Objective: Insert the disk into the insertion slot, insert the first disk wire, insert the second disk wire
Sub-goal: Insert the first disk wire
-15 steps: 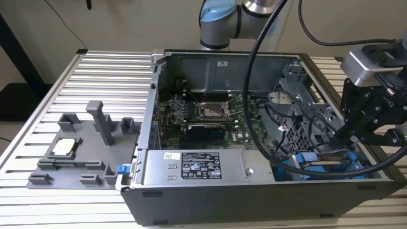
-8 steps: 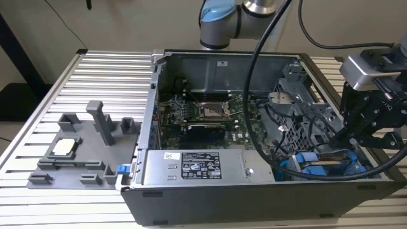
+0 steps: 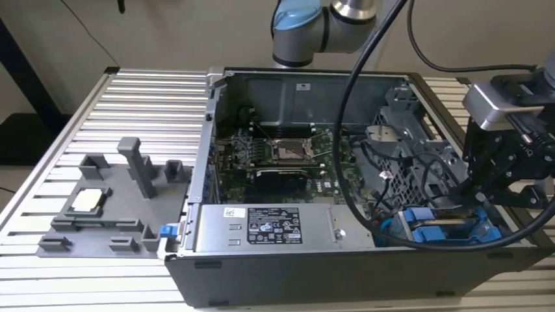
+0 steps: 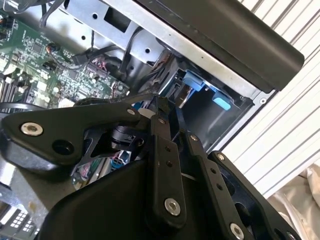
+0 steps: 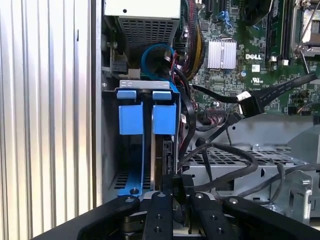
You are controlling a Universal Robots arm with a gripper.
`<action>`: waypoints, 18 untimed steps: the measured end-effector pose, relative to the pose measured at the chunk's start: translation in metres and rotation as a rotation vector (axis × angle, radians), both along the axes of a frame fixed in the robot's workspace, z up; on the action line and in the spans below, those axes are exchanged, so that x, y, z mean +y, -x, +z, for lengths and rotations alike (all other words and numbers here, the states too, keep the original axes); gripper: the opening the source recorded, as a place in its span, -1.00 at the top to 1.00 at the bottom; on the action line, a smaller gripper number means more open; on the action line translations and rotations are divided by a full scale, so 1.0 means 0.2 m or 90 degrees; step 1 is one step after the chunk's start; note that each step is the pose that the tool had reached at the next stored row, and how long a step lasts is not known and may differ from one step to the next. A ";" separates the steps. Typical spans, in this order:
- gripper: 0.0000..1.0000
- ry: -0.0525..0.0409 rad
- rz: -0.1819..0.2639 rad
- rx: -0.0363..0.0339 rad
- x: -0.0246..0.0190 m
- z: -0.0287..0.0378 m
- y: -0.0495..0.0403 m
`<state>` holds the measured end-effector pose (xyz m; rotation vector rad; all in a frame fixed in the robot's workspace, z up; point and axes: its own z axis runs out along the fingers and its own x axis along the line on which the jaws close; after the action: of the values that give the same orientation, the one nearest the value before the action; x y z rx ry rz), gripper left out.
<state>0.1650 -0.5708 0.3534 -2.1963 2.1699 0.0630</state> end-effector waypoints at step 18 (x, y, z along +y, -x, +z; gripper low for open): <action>0.62 0.0001 -0.002 0.0012 -0.007 -0.059 -0.016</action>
<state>0.1681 -0.5722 0.3415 -2.1940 2.1741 0.0649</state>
